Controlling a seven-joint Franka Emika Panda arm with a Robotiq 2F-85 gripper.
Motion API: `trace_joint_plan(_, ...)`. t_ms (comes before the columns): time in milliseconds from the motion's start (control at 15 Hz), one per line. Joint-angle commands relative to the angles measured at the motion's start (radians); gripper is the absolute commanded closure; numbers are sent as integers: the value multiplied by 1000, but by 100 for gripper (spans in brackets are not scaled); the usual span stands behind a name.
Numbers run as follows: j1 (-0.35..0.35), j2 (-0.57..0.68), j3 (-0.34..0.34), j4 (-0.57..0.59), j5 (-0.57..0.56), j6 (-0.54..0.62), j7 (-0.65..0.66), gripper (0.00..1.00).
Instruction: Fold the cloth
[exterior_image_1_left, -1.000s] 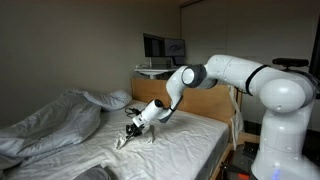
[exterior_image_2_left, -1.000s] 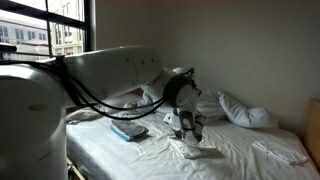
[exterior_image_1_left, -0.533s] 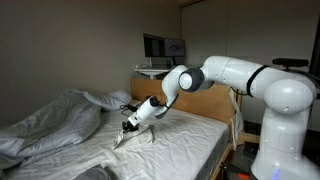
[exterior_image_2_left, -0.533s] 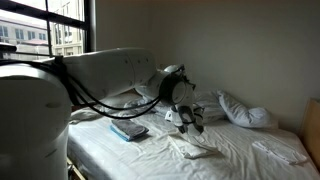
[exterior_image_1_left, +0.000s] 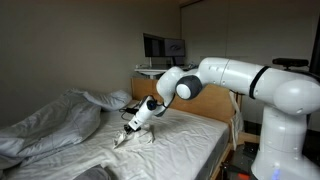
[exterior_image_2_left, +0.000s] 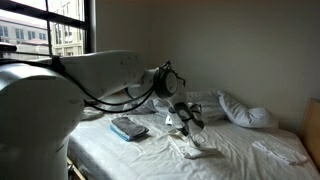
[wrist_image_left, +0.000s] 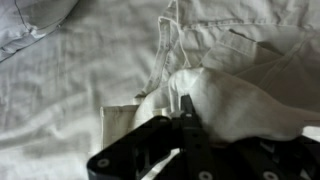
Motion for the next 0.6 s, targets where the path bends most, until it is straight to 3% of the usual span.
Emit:
trace_joint_plan(0,65,23,-134,30,86,-23,31,91)
trace_joint_plan(267,75,42,-178,58,224,-49,4,91)
trace_joint_plan(533,89,48,-174,57,318,-95,-54,92)
